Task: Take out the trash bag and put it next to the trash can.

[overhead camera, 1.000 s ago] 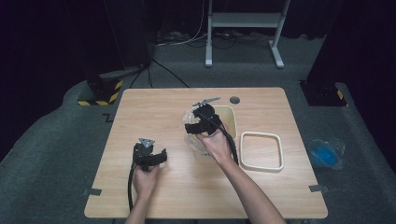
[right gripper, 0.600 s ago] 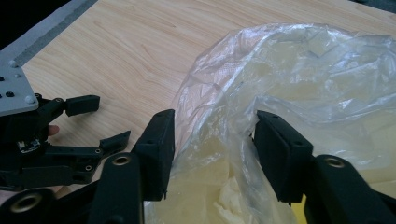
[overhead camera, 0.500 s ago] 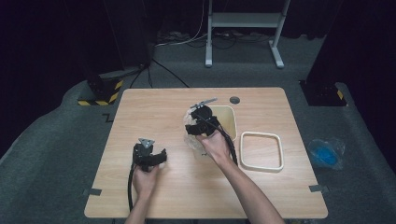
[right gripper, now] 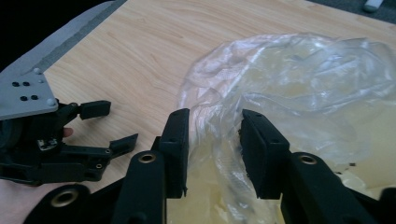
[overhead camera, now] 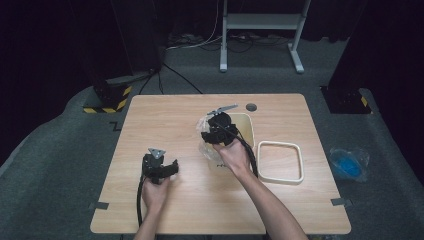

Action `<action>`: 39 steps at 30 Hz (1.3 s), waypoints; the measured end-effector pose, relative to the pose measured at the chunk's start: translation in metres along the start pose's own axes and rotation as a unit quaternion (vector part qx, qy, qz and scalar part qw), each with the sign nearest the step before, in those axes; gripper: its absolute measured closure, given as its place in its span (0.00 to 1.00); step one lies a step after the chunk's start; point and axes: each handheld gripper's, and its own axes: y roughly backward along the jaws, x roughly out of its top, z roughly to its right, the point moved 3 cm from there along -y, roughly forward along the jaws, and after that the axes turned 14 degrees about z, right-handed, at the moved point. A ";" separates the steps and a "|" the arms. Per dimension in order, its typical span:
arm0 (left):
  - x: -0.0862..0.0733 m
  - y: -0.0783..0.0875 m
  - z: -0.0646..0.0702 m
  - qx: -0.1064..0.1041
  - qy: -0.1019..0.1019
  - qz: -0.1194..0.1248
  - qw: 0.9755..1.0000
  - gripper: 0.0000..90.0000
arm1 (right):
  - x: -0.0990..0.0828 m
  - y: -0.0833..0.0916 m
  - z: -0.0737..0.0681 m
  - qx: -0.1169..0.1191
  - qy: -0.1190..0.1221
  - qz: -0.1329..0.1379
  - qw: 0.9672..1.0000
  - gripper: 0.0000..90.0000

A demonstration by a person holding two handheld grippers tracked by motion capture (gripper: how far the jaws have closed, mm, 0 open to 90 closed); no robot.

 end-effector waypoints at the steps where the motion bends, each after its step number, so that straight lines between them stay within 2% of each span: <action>1: 0.000 0.000 0.000 0.000 0.000 0.000 1.000 0.24 | 0.000 0.001 0.001 0.001 -0.002 0.001 1.000 0.71; 7: 0.000 0.000 0.000 0.000 0.000 0.000 1.000 0.24 | 0.000 0.005 0.005 -0.002 -0.002 0.003 1.000 0.76; 22: 0.000 0.000 0.000 0.000 0.001 0.001 1.000 0.24 | -0.005 -0.002 0.003 0.006 0.008 -0.011 1.000 0.97; 30: 0.000 0.000 0.000 0.000 0.001 0.001 1.000 0.24 | -0.003 0.001 0.004 0.005 0.015 -0.006 1.000 1.00; 39: 0.000 0.000 0.000 0.000 0.001 0.001 1.000 0.24 | 0.000 0.011 0.016 -0.011 0.018 -0.002 1.000 1.00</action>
